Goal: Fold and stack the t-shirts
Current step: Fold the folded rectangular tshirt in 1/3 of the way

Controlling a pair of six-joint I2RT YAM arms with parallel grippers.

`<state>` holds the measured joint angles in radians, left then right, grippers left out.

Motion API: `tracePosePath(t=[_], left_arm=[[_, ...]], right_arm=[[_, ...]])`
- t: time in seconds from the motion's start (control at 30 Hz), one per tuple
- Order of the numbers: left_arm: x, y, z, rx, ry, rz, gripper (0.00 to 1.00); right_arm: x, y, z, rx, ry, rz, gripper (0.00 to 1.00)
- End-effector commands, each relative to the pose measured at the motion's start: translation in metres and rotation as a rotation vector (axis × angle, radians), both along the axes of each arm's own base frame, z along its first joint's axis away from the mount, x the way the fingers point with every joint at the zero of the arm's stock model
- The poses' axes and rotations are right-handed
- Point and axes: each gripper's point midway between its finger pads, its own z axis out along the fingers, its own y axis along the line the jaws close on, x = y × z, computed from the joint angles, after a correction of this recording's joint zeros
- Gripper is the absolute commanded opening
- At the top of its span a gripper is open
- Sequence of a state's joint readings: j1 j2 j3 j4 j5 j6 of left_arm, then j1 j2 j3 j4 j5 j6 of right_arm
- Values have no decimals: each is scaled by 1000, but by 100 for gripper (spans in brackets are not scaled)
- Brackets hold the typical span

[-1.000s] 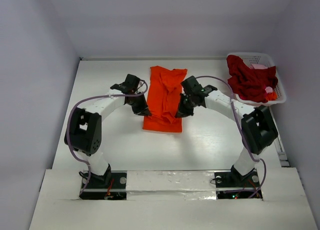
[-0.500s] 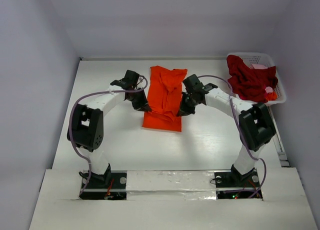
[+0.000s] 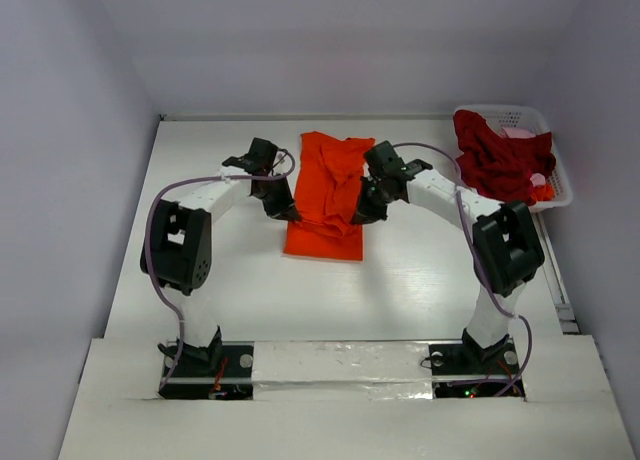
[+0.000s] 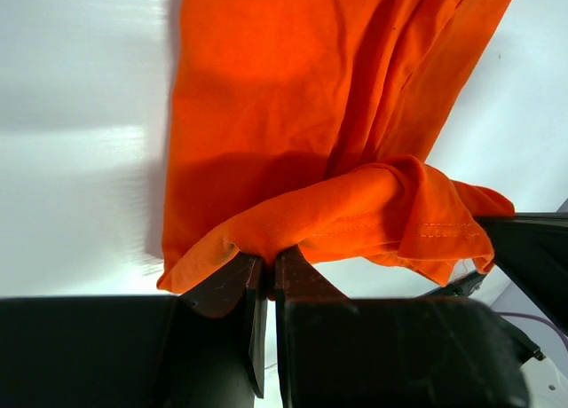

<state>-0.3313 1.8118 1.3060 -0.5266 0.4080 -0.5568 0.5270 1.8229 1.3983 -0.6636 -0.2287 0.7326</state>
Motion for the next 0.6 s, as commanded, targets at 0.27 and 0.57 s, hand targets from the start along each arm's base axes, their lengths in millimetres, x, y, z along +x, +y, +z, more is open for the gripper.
tracePosePath(t=[0.27, 0.57], left_arm=[[24, -3, 22, -23, -60, -19, 0], [36, 1, 15, -20, -54, -13, 1]], right_arm=[[15, -2, 6, -4, -17, 9, 0], [27, 0, 3, -9, -16, 5, 0]])
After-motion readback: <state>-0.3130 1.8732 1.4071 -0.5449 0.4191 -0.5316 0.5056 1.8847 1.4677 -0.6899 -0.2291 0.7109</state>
